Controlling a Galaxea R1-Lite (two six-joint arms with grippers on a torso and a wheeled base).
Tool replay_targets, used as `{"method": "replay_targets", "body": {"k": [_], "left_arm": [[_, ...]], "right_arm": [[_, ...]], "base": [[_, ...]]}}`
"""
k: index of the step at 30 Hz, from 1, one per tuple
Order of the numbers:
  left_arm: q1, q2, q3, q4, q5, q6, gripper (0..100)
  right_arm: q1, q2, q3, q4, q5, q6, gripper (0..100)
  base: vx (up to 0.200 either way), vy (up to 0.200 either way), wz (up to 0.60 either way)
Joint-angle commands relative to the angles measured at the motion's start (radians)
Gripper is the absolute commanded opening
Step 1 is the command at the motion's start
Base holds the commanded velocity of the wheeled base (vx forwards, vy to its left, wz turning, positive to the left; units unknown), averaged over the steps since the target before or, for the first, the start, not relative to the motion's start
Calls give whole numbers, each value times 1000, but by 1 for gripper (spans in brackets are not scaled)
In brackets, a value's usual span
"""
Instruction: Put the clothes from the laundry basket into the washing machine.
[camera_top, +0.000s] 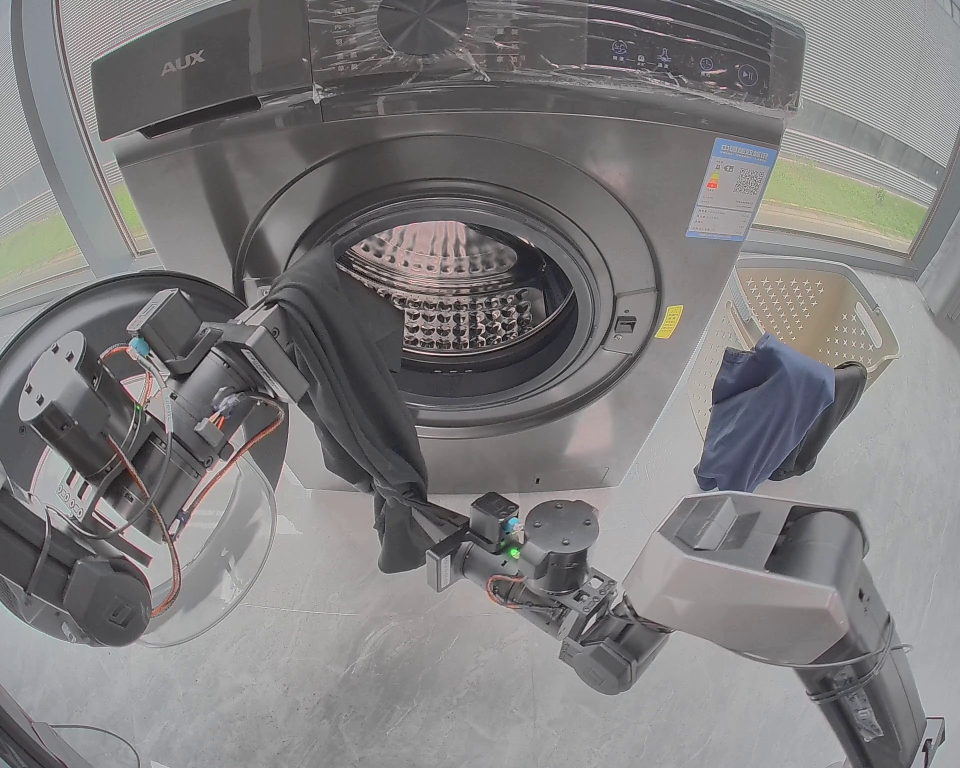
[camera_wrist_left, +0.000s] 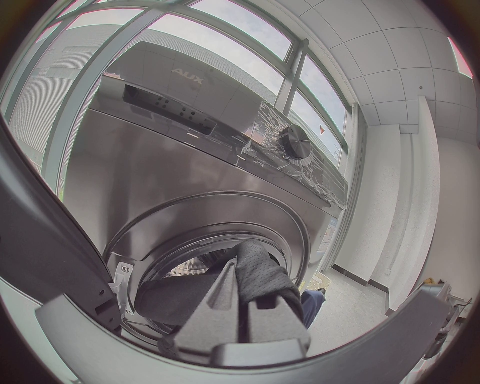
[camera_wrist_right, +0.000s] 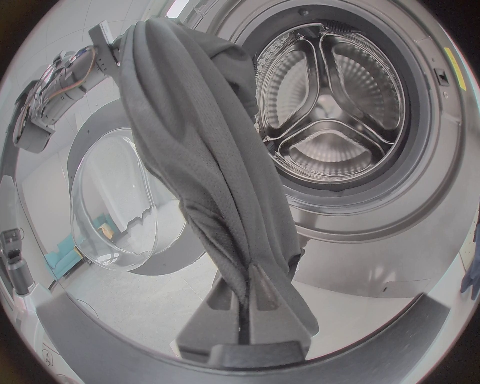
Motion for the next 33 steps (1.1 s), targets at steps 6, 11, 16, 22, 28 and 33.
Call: {"method": "replay_targets", "body": {"k": [6, 11, 16, 22, 28, 33], "left_arm": [[11, 12, 8, -1, -1, 1, 0], [16, 28, 11, -1, -1, 1, 0], [45, 75, 56, -2, -10, 10, 0], [50, 163, 76, -4, -15, 11, 0], [50, 215, 71, -4, -6, 4, 100], [48, 229, 73, -4, -3, 8, 100]], "right_arm": [[-79, -291, 244, -1, 8, -4, 0], [-110, -366, 359, -6, 13, -4, 0], [-105, -420, 399, -26, 26, 0, 0], [-82, -484, 441, -27, 37, 8, 0], [-59, -502, 476, -41, 40, 11, 0], [-58, -522, 478, -27, 40, 20, 0]], "base": [[0, 0, 0], [0, 0, 0], [0, 0, 0], [0, 0, 0], [0, 0, 0], [0, 0, 0]]}}
